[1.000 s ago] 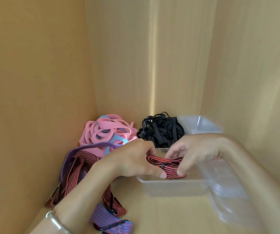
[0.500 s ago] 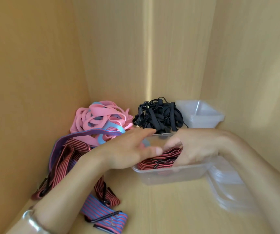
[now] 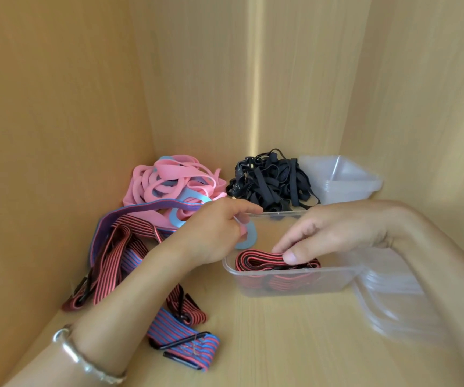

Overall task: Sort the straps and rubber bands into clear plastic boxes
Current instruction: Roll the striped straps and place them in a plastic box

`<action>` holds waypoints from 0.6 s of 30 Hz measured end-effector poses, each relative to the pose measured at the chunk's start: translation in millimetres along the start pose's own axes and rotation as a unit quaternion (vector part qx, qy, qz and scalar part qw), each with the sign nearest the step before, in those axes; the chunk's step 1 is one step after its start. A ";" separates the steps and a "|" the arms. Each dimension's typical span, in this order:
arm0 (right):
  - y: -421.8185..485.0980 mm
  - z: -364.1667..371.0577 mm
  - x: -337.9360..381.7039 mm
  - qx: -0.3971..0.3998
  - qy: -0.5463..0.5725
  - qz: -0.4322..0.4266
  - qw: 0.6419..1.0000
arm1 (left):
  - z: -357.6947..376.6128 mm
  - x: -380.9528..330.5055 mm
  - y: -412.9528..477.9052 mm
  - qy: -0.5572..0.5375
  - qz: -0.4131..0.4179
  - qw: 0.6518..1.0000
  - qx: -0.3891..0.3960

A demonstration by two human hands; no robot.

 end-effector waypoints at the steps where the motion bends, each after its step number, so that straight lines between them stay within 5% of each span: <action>1: 1.9 1.2 0.3 -0.001 -0.013 0.006 1.000 | 0.4 0.3 -0.1 0.000 -0.001 1.000 -0.001; 6: 13.0 2.4 -3.7 -0.087 -0.091 0.070 0.990 | 1.4 2.7 0.0 -0.015 -0.001 1.000 -0.003; 18: 20.1 0.6 -2.6 -0.197 -0.090 0.049 0.975 | -9.6 -2.5 -6.0 -0.054 0.019 0.995 -0.080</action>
Point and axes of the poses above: each hand's wrist, its own y-axis towards the middle knuckle, its own z-axis out of the palm, x = y × z, the point moved 3 cm from there along y, towards the middle knuckle, and after that the axes turned 2 degrees about z, right-handed, at the moved point
